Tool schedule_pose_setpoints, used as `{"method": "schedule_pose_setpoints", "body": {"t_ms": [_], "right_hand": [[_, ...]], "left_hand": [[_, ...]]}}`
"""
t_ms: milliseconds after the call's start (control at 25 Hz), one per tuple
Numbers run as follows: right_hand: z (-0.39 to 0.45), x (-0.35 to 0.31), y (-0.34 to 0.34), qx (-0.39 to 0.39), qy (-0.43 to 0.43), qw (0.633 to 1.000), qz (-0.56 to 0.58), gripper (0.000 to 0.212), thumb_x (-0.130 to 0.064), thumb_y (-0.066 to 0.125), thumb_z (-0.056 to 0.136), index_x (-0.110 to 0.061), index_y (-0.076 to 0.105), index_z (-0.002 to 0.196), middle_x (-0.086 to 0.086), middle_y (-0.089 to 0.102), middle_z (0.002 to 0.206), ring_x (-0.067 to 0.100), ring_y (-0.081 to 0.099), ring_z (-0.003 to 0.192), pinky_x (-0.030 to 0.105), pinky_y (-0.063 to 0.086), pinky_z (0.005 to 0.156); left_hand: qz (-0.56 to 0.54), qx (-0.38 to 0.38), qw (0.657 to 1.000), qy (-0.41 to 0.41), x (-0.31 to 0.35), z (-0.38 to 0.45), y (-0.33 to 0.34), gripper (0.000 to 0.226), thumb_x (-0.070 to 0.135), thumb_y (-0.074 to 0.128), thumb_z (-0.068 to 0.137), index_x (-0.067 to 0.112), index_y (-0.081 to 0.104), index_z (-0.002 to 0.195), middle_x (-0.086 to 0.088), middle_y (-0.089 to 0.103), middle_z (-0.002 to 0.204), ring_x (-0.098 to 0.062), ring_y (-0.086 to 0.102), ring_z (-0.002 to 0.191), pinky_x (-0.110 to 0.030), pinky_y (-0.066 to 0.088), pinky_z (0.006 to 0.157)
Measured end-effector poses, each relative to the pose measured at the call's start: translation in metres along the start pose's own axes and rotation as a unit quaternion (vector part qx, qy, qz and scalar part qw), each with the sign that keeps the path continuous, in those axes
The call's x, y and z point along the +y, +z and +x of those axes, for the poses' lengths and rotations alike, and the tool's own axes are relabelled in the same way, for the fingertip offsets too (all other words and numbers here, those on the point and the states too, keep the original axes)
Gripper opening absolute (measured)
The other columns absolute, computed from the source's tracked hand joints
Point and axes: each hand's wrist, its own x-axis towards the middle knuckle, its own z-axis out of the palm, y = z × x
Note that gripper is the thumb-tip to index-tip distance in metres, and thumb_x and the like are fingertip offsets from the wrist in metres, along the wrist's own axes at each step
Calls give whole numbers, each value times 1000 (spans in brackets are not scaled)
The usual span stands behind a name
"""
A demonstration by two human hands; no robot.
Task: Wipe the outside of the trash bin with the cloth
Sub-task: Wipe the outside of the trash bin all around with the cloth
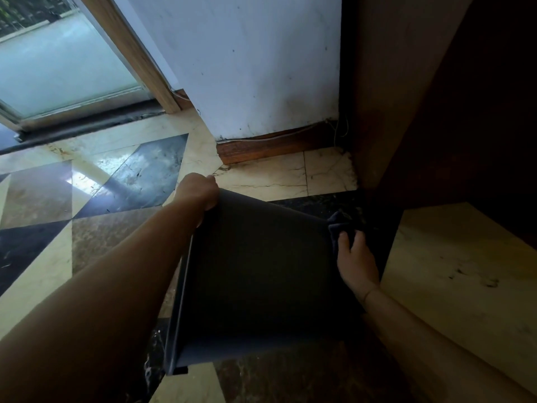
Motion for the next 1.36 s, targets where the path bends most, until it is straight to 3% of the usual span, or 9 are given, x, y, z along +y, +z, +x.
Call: {"method": "schedule_pose_setpoints", "body": {"t_ms": [120, 240, 400, 640, 760, 920, 1080, 1240, 1360], "right_hand": [[-7, -5, -7, 4, 39, 998, 52, 50, -46, 30, 101, -20, 34, 144, 18, 53, 137, 39, 53, 120, 38, 38, 89], [-14, -20, -16, 25, 50, 990, 128, 50, -45, 27, 102, -23, 34, 147, 19, 49, 141, 40, 49, 124, 42, 37, 98], [-17, -39, -30, 27, 22, 981, 190, 49, -48, 31, 100, -29, 35, 146, 11, 47, 144, 36, 47, 127, 44, 36, 102], [-37, -30, -34, 11, -34, 988, 150, 49, -48, 36, 99, -26, 40, 142, 12, 54, 136, 34, 52, 120, 41, 40, 94], [-49, -26, -35, -2, -54, 989, 137, 46, -45, 37, 100, -22, 43, 140, 13, 55, 134, 36, 53, 119, 39, 40, 92], [-54, -18, -38, 10, -77, 992, 96, 42, -45, 36, 100, -21, 48, 133, 13, 61, 123, 35, 58, 110, 35, 41, 82], [-67, -37, -53, 113, -229, 965, 61, 40, -51, 31, 96, -24, 54, 116, 0, 64, 94, 24, 63, 85, 27, 42, 62], [-129, -111, -55, 78, -398, 902, 150, 26, -43, 37, 98, -32, 52, 115, -12, 58, 103, 11, 57, 97, 26, 46, 82], [-178, -140, -28, 28, -452, 883, 123, 32, -42, 33, 99, -31, 54, 120, -20, 54, 120, 5, 46, 115, 30, 37, 97]], "left_hand": [[13, 10, 999, 35, 0, -18, -10, 36, 23, 35, 99, -3, 53, 116, -20, 52, 105, -26, 47, 89, -35, 35, 76], [27, 68, 980, 185, -10, -45, -27, 36, 24, 31, 100, -1, 57, 104, -14, 54, 92, -30, 52, 93, -28, 35, 74], [-83, 52, 955, 280, -51, -93, -46, 26, 32, 37, 98, 23, 43, 75, 4, 48, 66, -13, 47, 59, -24, 31, 52], [-230, -126, 946, 189, -94, -121, -61, 20, 40, 51, 74, 27, 66, 77, 3, 69, 74, -13, 62, 69, -36, 45, 66], [-252, -67, 962, 80, -86, -115, -51, 32, 47, 43, 87, 21, 62, 88, -6, 67, 89, -24, 63, 84, -43, 50, 80], [-215, 13, 968, 130, -79, -124, -46, 39, 39, 30, 97, 12, 59, 97, -10, 61, 93, -26, 57, 88, -43, 45, 80], [-209, 15, 966, 154, -80, -144, -44, 36, 35, 28, 99, 13, 56, 93, -9, 58, 86, -20, 56, 79, -34, 44, 67], [-227, 25, 959, 169, -73, -164, -34, 30, 28, 30, 99, 15, 50, 82, -4, 52, 74, -1, 52, 62, -11, 39, 49], [-234, 29, 948, 213, -68, -177, -26, 27, 22, 35, 99, 20, 50, 77, -1, 54, 67, -1, 55, 58, -7, 39, 47]]}}
